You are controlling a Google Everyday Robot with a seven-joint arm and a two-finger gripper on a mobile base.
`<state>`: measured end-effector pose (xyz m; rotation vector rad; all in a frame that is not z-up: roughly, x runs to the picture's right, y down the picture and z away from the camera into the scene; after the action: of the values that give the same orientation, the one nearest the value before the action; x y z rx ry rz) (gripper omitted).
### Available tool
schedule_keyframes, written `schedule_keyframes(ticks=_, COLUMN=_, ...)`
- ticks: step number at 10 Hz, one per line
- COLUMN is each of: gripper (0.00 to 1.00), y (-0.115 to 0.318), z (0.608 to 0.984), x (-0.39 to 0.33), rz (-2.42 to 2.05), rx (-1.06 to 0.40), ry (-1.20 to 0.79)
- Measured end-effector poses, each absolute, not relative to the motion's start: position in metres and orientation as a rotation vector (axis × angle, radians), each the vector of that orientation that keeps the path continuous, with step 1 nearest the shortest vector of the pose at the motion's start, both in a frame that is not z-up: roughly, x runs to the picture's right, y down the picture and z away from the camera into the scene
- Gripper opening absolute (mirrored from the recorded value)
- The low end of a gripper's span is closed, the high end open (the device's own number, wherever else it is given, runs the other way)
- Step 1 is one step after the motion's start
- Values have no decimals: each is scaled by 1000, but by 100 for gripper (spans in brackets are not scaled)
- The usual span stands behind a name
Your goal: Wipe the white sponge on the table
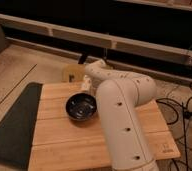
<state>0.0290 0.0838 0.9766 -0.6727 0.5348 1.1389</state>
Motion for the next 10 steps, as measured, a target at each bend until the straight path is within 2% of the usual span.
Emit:
schedule_keyframes(ticks=4, gripper=0, y=106, z=939, x=19, rz=1159, rx=-752, ry=511)
schedule_keyframes(ticks=6, gripper=0, y=125, z=918, x=30, rz=1162, rx=-790, ry=564)
schedule_keyframes(ticks=8, gripper=0, y=139, z=907, x=66, rz=1181, rx=-786, ry=670)
schedule_keyframes(ticks=10, gripper=0, y=131, z=908, x=110, rz=1212, rx=-724, ry=772)
